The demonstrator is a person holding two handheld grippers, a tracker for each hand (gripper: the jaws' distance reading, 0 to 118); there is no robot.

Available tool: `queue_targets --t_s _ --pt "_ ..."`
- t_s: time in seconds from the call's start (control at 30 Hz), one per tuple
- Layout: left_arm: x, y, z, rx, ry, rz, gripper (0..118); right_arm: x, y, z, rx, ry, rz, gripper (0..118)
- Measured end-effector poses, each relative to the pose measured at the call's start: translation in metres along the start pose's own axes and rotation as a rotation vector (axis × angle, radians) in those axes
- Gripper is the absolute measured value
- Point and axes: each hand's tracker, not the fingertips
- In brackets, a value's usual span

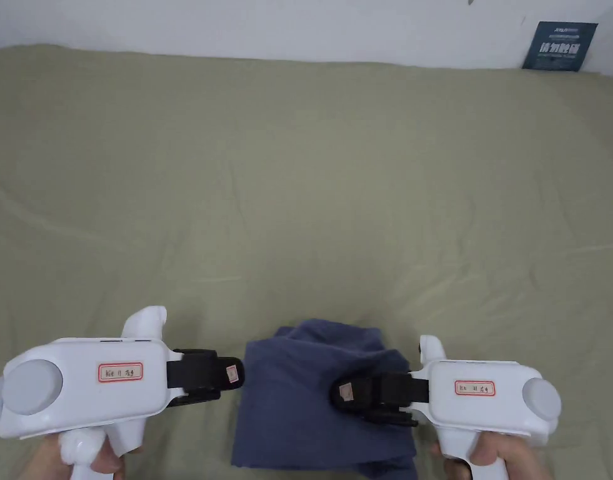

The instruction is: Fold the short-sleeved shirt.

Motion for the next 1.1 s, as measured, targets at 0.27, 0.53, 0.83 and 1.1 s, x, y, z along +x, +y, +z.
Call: queue_targets --t_s 0.27,0.53,0.83,1.1 --pt "-0.02 0.006 -0.011 -0.082 -0.087 0.031 36 0.013 0.001 0.004 0.014 0.102 -0.072 0" --pt "-0.011 0.008 -0.066 -0.157 -0.228 0.079 114 0.012 0.002 0.002 0.004 0.106 -0.085 0" --pt "-0.035 0.016 -0.078 -0.165 -0.185 0.071 35 -0.022 0.003 0.012 0.038 -0.062 0.037 0" --pt "-0.009 0.012 -0.062 -0.157 -0.127 0.001 35 -0.166 -0.082 0.03 0.694 -1.095 0.882 0"
